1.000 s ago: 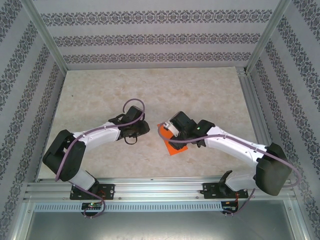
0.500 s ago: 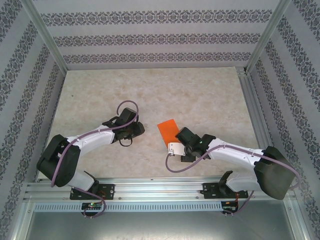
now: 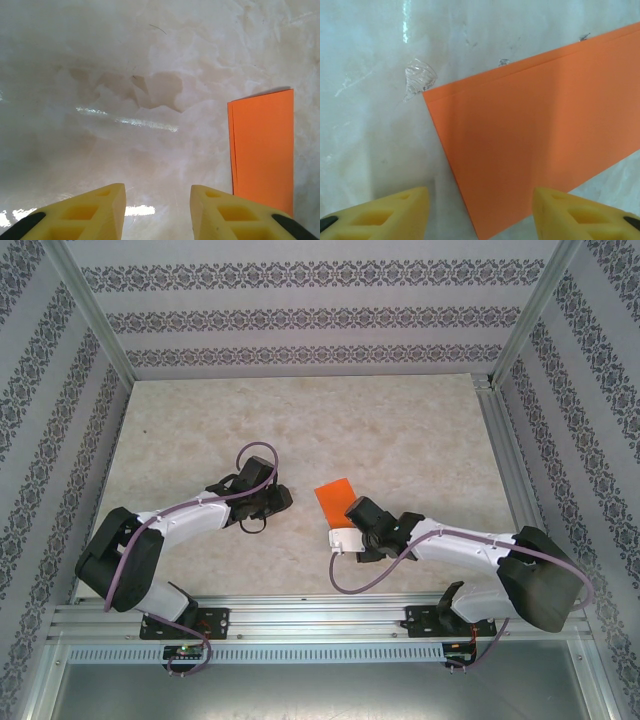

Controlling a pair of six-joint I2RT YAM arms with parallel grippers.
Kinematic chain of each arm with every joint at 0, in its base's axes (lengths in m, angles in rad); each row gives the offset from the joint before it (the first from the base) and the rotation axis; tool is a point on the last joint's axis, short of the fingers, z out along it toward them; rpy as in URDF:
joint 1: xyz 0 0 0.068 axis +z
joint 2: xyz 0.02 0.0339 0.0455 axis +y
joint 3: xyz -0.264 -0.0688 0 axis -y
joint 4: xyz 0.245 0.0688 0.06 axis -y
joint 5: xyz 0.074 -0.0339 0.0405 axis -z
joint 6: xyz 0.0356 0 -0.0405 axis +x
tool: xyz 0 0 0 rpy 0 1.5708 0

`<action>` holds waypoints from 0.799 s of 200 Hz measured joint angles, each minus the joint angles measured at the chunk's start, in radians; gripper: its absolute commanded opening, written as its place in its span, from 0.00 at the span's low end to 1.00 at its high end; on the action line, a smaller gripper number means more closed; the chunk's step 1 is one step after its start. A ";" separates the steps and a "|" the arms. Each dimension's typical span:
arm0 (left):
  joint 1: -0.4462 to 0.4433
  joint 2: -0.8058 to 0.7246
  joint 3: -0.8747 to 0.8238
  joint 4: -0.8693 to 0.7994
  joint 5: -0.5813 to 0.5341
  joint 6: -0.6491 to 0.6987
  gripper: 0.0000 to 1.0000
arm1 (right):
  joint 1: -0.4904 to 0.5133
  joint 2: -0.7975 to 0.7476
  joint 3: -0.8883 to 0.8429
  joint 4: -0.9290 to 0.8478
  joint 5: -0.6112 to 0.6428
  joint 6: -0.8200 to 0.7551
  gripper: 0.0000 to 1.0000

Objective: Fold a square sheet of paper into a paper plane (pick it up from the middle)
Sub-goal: Rotate the square sheet of paper at the center of the table, then fold the triangle a second time at the center of the table.

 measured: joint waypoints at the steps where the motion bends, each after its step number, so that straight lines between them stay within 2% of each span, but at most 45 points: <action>1: 0.000 0.000 0.000 0.000 0.000 0.000 0.40 | 0.000 0.000 0.000 0.000 0.001 0.000 0.56; 86: 0.000 0.007 0.000 0.018 0.011 0.000 0.40 | 0.017 0.055 -0.001 0.038 0.056 -0.010 0.53; 160: 0.000 0.028 0.000 0.019 0.021 0.000 0.40 | 0.026 0.060 -0.002 0.041 0.072 -0.010 0.45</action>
